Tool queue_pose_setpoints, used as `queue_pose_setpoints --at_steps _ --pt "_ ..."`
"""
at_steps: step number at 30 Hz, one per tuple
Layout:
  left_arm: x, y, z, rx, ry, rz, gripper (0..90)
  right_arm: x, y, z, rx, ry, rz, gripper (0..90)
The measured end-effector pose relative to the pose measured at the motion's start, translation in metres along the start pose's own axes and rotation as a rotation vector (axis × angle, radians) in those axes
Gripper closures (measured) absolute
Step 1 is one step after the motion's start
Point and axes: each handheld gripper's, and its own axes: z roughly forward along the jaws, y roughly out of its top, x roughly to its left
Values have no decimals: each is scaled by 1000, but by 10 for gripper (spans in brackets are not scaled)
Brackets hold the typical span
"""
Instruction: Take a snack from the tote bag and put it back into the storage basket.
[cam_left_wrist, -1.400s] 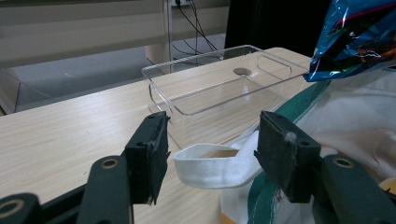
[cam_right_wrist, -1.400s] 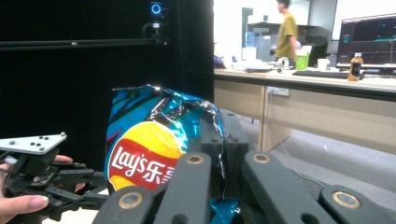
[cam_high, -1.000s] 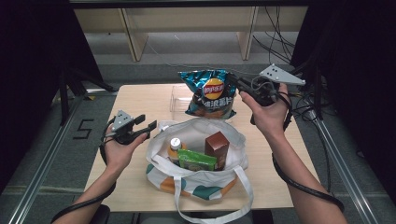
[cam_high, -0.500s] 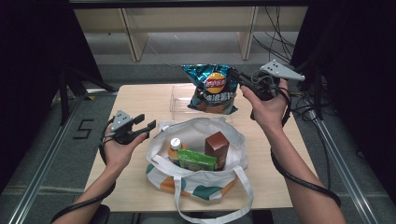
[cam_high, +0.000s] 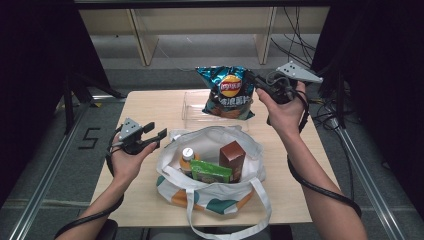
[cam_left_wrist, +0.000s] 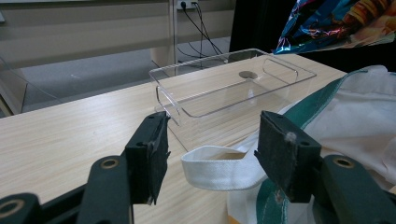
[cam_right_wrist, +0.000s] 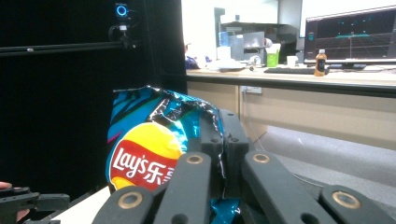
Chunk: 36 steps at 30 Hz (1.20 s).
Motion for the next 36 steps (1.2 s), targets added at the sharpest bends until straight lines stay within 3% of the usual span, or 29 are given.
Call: queue_pose_setpoints --at_steps 5,7,16,17,22,36 --pt "0 1 -1 -2 3 1 425 -2 0 5 4 -17 6 900" --pt "0 0 0 0 2 -5 424 -6 1 6 -2 -18 -13 900" --pt "0 0 0 -2 2 -5 423 -11 1 15 11 -43 24 900" --pt "0 0 0 -1 1 -4 423 -14 1 16 12 -42 8 900" --pt "1 1 0 -4 1 -5 423 -19 1 20 21 -59 30 900" --pt "1 1 0 -4 6 2 420 -28 0 37 28 -91 35 900"
